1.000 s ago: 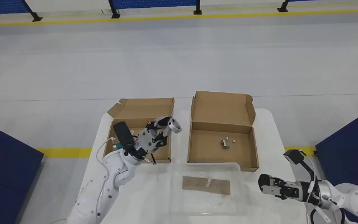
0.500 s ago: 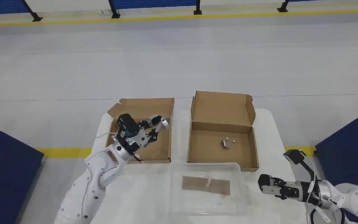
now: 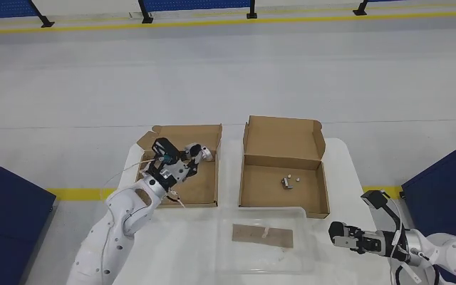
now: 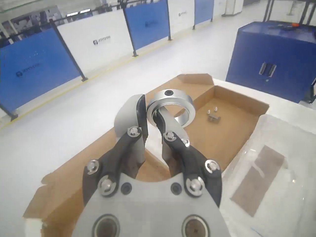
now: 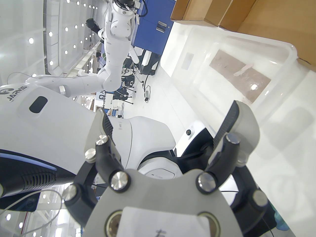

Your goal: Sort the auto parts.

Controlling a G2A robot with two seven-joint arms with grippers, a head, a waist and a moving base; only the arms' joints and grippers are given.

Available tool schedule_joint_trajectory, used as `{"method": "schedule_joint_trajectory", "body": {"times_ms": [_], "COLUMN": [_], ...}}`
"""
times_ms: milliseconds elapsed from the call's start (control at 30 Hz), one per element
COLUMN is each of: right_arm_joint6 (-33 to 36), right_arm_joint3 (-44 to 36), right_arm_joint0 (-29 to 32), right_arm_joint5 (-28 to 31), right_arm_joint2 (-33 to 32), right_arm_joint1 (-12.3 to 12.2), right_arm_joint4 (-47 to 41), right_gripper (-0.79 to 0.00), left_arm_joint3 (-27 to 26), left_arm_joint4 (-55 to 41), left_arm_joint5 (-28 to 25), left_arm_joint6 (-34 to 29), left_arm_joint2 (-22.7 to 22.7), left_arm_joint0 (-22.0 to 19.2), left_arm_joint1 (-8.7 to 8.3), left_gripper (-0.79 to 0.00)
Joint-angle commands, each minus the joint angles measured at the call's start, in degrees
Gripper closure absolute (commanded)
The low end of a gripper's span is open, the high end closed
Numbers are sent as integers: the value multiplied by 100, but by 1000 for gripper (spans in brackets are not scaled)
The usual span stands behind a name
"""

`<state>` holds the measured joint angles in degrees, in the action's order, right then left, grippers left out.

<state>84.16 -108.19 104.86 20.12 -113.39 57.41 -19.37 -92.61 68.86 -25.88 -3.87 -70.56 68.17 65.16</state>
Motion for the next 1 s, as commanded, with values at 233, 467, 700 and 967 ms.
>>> {"method": "schedule_joint_trajectory", "body": {"times_ms": [233,467,700,967], "right_arm_joint6": [0,0,0,0], "right_arm_joint3": [-1,-1,-1,-1], "right_arm_joint0": [0,0,0,0], "right_arm_joint5": [0,0,0,0], "right_arm_joint2": [0,0,0,0], "right_arm_joint1": [0,0,0,0], "right_arm_joint4": [-1,-1,-1,-1], "right_gripper": [-785,-785,-785,-785], "left_arm_joint3": [202,202,351,1403], "left_arm_joint4": [-517,-517,-708,-1117], "left_arm_joint5": [800,800,1421,2783], "left_arm_joint6": [-2323,-2323,-2866,-4817], "left_arm_joint2": [214,214,267,724], "left_arm_joint0": [-559,-559,-690,-1664], "left_arm_joint1": [86,86,137,348], "left_gripper": [0,0,0,0]}}
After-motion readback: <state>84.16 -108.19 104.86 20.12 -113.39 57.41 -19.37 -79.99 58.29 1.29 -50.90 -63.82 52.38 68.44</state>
